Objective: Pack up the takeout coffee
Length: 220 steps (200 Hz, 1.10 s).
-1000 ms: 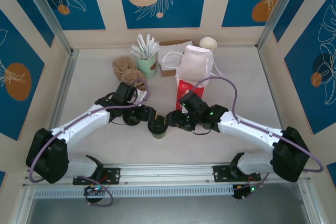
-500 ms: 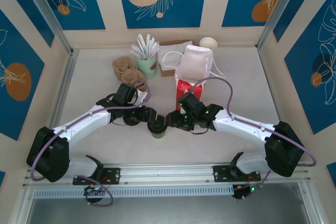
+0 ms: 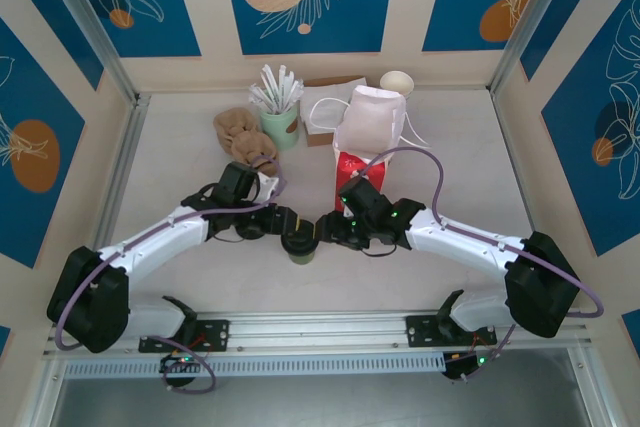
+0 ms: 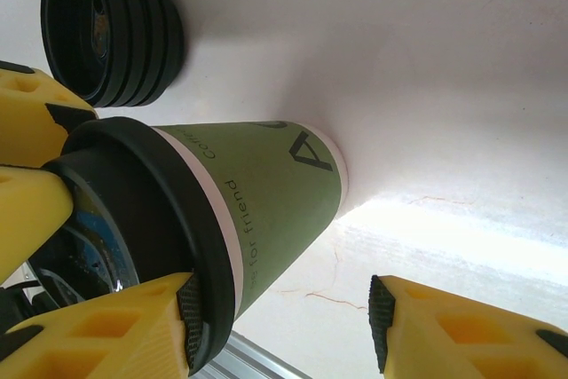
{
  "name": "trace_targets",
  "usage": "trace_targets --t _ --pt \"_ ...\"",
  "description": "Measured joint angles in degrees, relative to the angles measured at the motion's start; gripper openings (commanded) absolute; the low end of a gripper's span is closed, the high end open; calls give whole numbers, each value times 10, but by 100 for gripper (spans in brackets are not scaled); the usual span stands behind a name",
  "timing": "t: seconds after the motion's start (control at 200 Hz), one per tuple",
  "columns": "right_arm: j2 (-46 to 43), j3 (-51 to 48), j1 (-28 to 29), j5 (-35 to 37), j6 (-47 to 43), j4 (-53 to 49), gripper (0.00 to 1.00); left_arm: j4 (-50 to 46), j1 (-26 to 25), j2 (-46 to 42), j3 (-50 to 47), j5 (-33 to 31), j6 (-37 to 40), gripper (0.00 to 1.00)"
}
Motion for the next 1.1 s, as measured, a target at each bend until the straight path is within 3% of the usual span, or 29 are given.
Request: trace_targets --t 0.63,0.895,1.1 --pt "-22 57 3 4 0 -48 55 -75 -1 -19 69 -33 2 47" --pt "-82 72 10 1 -15 -69 55 -116 3 -82 133 -124 2 51" --pt "-143 94 10 -1 -36 -93 55 -120 39 -103 166 -206 -8 59"
